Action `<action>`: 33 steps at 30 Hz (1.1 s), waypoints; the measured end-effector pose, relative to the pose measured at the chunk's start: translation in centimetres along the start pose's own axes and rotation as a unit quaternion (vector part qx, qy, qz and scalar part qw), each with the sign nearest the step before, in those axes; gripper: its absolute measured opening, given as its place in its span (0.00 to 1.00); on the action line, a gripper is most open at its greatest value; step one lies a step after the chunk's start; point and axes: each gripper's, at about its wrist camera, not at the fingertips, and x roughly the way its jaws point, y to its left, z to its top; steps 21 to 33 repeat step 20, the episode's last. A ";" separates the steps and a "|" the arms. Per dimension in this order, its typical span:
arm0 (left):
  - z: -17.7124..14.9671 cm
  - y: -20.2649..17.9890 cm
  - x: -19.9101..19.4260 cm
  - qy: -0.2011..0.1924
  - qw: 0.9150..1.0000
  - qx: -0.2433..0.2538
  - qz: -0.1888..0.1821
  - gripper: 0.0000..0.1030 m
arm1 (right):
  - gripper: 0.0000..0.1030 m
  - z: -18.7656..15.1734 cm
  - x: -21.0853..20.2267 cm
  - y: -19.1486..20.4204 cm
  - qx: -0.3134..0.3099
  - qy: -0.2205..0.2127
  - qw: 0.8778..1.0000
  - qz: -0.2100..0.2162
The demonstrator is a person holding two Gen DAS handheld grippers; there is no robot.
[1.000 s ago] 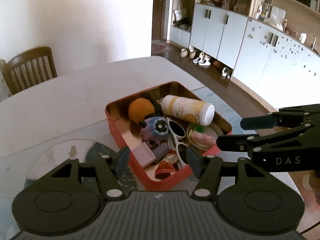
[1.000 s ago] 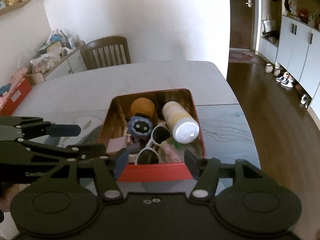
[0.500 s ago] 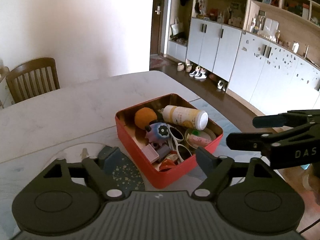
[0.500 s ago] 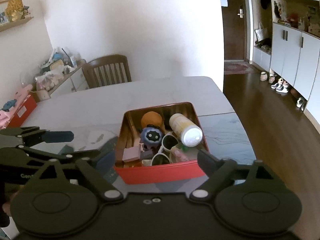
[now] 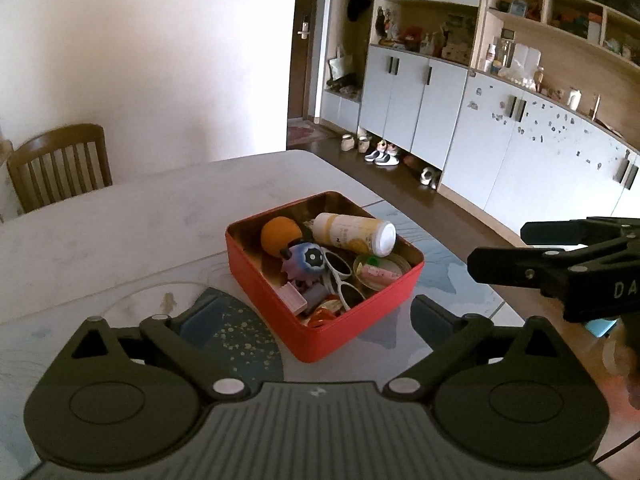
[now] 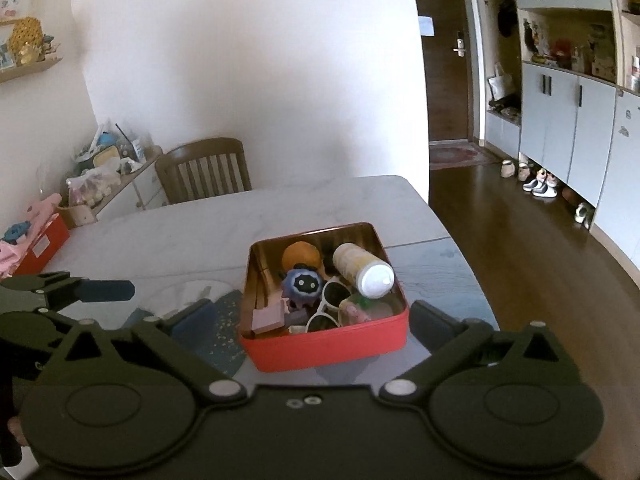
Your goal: Organize rigid objects
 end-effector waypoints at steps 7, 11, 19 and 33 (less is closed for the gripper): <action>-0.4 0.1 -1.2 -0.007 1.000 0.003 0.000 0.98 | 1.00 -0.8 -0.7 0.8 0.009 0.001 1.000 0.000; -0.5 0.3 -1.7 -0.011 1.000 0.006 0.000 0.98 | 1.00 -1.1 -0.9 1.3 0.009 0.002 1.000 0.000; -0.7 1.1 -2.4 -0.022 1.000 0.005 0.010 0.98 | 1.00 -1.3 -1.1 2.0 0.010 0.002 1.000 -0.001; -0.7 1.2 -2.5 -0.022 1.000 0.004 0.008 0.98 | 1.00 -1.3 -1.1 2.0 0.010 0.002 1.000 -0.001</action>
